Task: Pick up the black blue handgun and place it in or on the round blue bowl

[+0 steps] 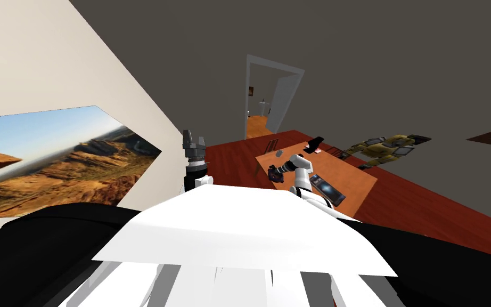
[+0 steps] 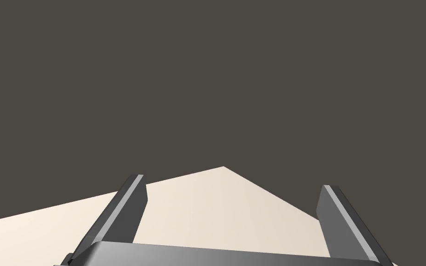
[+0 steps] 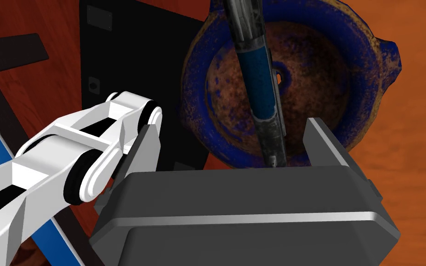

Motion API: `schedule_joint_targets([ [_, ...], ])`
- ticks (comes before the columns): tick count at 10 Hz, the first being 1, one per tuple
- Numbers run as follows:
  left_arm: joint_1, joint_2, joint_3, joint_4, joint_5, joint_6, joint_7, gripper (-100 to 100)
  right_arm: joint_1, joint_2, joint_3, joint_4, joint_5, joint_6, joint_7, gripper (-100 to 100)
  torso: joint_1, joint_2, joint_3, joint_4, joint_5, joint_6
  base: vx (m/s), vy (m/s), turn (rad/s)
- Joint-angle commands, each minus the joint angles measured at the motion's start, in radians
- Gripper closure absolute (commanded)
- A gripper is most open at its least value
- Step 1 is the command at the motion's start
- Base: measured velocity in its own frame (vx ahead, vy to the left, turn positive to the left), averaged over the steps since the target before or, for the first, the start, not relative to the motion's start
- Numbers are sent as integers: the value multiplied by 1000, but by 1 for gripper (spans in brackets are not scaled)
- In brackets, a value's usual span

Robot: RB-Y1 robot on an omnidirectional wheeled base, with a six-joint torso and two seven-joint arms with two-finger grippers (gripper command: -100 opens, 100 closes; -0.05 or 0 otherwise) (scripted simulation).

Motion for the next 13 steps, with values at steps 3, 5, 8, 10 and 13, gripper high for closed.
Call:
schedule_joint_targets([
  [3, 0, 0, 0, 0, 0, 0, 0, 0, -106, 35, 54, 110, 51, -34, 29, -100, -1, 0, 0, 0, 0, 2, -9, -12, -282],
  [5, 0, 0, 0, 0, 0, 0, 0, 0, -177, 35, 54, 179, 51, -34, 29, -100, 0, 1, 0, 0, 0, 0, -8, 1, -9],
  [8, 0, 0, 0, 0, 0, 0, 0, 0, -250, 73, 109, 240, 104, -59, 53, -100, -1, 1, 0, 0, 0, 2, -9, -12, -257],
  [10, 0, 0, 0, 0, 0, 0, 0, 0, -316, 73, 109, 313, 104, -59, 53, -100, -1, 1, 0, 0, 0, 0, -7, -1, -53],
  [13, 0, 0, 0, 0, 0, 0, 0, 0, -387, 111, 164, 357, 156, -84, 76, -100, -1, 1, 0, 0, 0, 2, -9, -11, -271],
])
